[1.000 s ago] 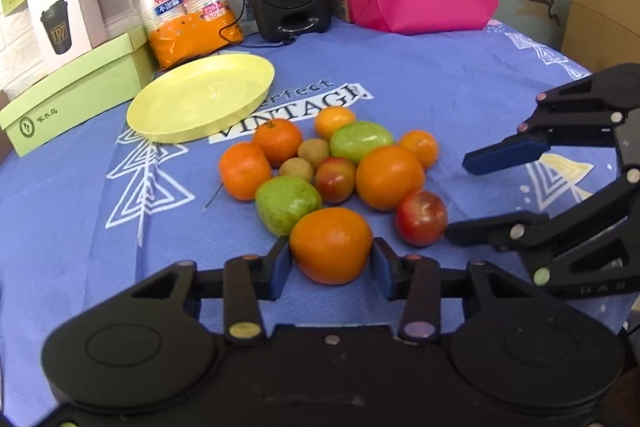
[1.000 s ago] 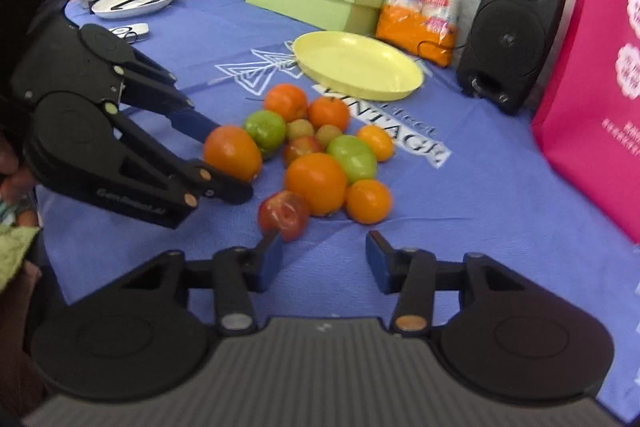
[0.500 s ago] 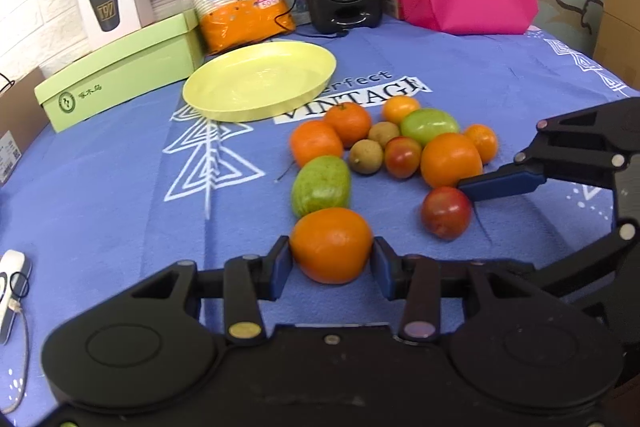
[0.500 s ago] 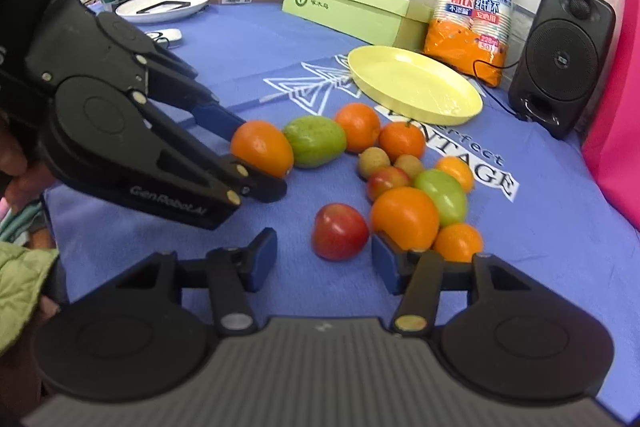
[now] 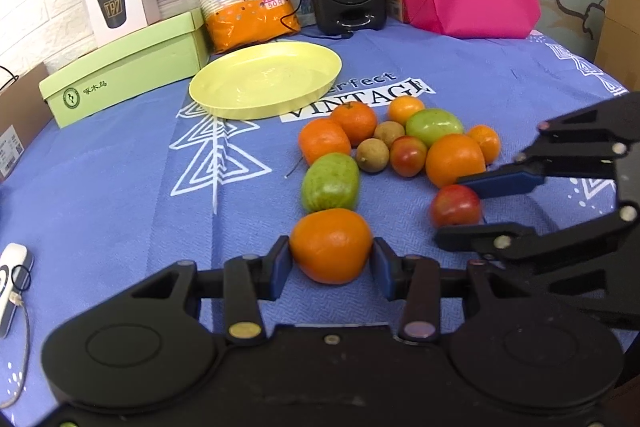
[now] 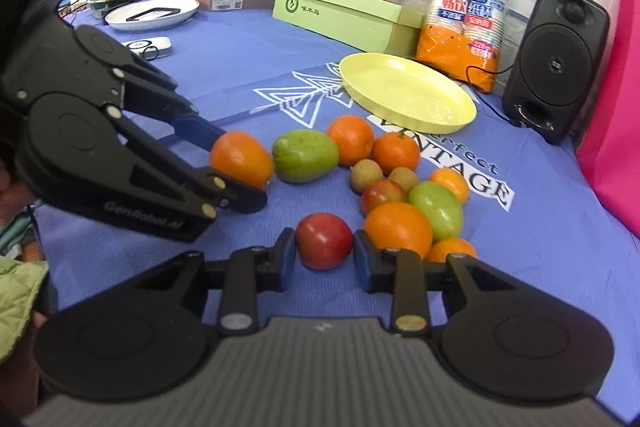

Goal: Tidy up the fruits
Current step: 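Carry both fruits onto the yellow plate and open both tools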

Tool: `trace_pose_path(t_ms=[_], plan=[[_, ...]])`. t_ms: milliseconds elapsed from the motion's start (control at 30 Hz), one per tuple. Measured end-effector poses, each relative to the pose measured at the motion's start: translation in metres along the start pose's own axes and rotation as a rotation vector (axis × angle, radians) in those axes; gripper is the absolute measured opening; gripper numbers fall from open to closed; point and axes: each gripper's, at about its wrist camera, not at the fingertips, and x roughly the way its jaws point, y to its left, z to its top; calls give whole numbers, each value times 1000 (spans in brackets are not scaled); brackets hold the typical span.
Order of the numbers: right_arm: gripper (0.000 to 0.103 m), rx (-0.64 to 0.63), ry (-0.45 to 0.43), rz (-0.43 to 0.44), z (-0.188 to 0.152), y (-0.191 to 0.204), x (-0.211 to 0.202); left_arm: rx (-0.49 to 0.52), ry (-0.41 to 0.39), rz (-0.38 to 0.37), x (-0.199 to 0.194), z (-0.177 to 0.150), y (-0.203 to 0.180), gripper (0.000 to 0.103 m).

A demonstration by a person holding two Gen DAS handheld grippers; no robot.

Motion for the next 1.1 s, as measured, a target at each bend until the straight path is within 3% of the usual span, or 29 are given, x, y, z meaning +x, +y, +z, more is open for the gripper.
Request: trace_pose_path(t_ms=[333, 533, 667, 800, 1100], plan=[[30, 65, -58, -25, 2, -17, -36, -8, -49, 2, -29, 12, 0, 42], [30, 49, -128, -39, 56, -47, -33, 55, -99, 55, -30, 66, 23, 42], [30, 97, -127, -26, 104, -77, 2, 50, -112, 72, -4, 110, 46, 42], [30, 132, -84, -34, 140, -100, 52, 67, -70, 129, 42, 141, 61, 42], [31, 153, 52, -50, 152, -117, 149, -37, 9, 87, 126, 158, 99, 42]])
